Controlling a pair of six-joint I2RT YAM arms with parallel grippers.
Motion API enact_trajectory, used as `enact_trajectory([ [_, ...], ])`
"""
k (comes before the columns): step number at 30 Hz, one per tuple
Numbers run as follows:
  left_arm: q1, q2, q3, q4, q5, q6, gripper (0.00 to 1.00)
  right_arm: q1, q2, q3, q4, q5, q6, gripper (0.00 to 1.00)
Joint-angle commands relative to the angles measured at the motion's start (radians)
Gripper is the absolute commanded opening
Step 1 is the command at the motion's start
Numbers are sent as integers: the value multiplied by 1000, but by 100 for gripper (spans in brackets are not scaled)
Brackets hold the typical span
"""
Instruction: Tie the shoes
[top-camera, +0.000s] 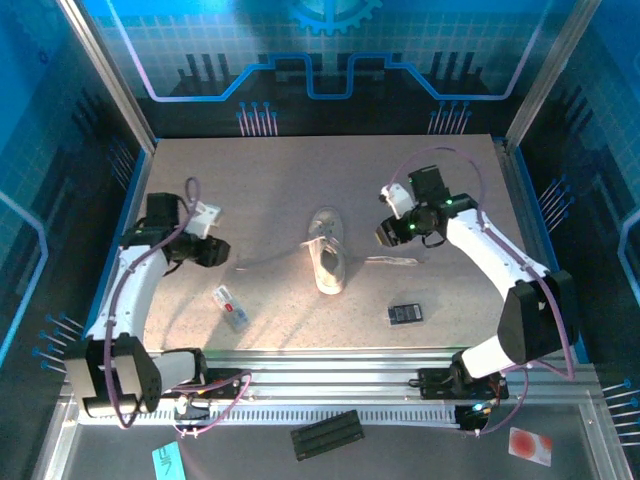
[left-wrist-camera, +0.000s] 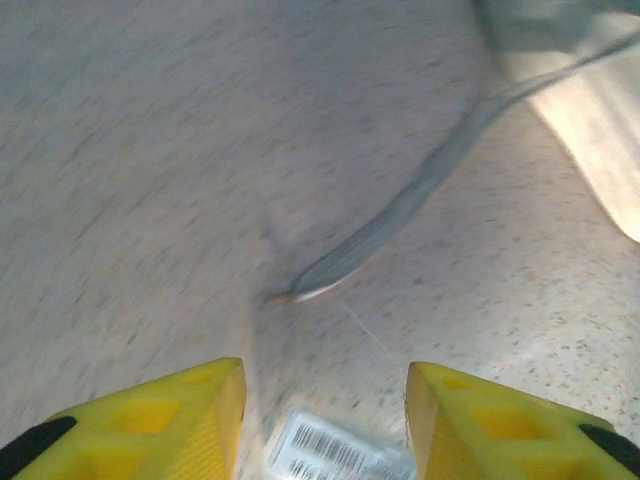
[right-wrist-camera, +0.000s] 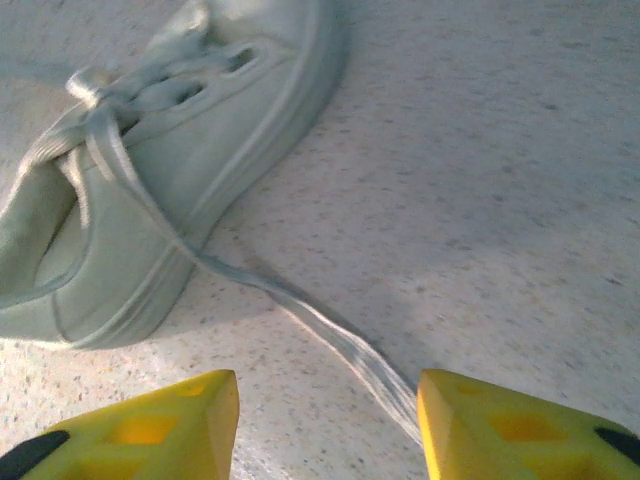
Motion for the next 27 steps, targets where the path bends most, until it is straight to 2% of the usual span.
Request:
enact_trajectory([
  [1,-146,42,-23,102,60,129,48,76,67,-32,28,37,-98,52],
  [5,-243,208,36,173,32,174,49,115,138,-49,71,52,-133,58],
  [11,-355,460,169,134,-73,220,49,116,268,13,27,99,-169,65],
  [18,-402,630,245,156,-125,197,50,115,403,94,-53,156,-199,68],
  [24,-426,754,304,123,-168,177,52,116,451,100,-80,194,-203,67],
  [27,-436,798,337,98,-202,147,52,116,462,100,-95,202,-197,58],
])
